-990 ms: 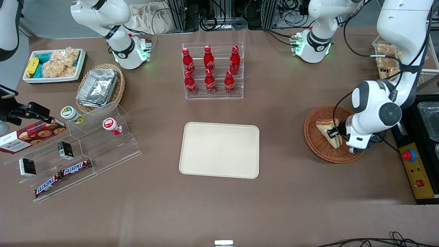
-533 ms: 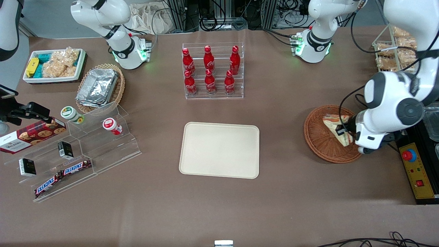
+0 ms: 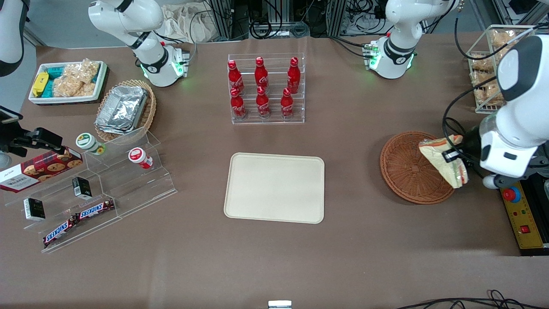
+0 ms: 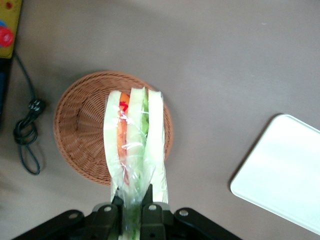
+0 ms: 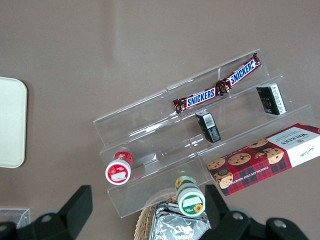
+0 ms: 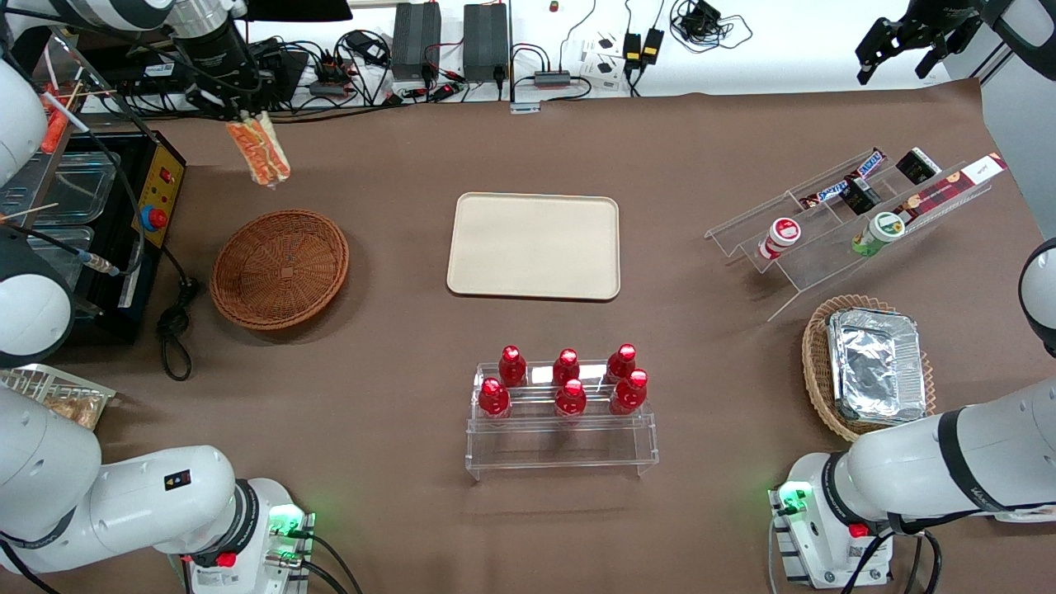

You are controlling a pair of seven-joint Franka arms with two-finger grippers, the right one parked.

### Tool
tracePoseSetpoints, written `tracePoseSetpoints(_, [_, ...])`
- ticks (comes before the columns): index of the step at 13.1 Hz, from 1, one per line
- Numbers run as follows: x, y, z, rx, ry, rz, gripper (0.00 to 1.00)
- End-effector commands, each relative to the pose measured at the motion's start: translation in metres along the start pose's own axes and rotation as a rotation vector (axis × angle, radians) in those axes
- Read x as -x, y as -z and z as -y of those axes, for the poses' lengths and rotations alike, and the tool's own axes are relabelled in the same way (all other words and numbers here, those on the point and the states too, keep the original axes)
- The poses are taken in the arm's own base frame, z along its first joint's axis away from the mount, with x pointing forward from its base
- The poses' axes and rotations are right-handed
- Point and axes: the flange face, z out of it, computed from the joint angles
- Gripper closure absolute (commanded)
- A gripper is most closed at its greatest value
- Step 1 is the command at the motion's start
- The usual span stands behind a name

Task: Place sandwich from basket to tray
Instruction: 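Lift the sandwich and carry it with the left gripper to the tray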

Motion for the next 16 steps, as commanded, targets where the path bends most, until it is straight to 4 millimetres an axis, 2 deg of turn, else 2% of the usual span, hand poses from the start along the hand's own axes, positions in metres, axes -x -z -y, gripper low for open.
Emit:
tracePoseSetpoints(1, [0.019, -0.017, -0.049, 0.019, -0.183, 0.050, 0.94])
tracePoseSetpoints(4, [0.045, -0.067, -0.128, 0.034, -0.338, 0.074, 0.94])
tracePoseSetpoints(7, [0.074, -0.134, -0.204, 0.009, -0.454, 0.058, 0.94])
tracePoseSetpoints(9, [0.092, -0.188, -0.242, -0.024, -0.458, 0.054, 0.94])
tracePoseSetpoints(10, [0.102, -0.206, -0.260, -0.026, -0.465, 0.029, 0.94])
tracePoseSetpoints(12, [0.111, -0.230, -0.281, -0.013, -0.459, -0.018, 0.94])
tracePoseSetpoints(16, [0.109, -0.261, -0.296, 0.037, -0.472, -0.045, 0.93])
